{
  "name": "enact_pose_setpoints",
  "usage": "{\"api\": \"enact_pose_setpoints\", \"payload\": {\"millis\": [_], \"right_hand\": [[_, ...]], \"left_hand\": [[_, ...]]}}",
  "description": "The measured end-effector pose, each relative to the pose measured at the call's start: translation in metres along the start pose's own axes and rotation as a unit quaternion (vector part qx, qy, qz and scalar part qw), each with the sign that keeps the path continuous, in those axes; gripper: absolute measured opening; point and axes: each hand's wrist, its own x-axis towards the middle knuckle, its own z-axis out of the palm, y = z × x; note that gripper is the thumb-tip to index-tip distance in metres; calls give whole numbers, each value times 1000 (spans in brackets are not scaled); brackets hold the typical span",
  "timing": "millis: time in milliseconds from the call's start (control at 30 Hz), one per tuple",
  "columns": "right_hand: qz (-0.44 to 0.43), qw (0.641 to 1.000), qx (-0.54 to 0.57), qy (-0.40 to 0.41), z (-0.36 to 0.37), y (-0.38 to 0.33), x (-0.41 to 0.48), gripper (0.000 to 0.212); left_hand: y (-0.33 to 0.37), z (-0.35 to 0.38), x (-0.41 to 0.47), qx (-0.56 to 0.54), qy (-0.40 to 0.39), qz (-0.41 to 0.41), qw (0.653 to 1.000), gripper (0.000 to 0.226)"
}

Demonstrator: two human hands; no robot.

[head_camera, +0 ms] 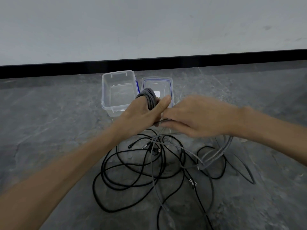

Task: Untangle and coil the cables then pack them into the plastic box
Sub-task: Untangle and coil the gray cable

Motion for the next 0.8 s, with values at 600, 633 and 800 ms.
{"api": "enact_pose_setpoints", "payload": {"millis": [600, 633, 800], "right_hand": [[-93, 988, -112, 58, -4, 35, -3, 22], [-84, 988, -107, 65, -2, 38, -5, 20], [10, 994, -52, 98, 14, 50, -14, 33]], "left_hand": [[19, 10, -11, -202, -227, -122, 945, 39], [21, 11, -11, -238, -233, -138, 933, 38], [21, 2, -14, -412, -333, -189, 827, 40]]}}
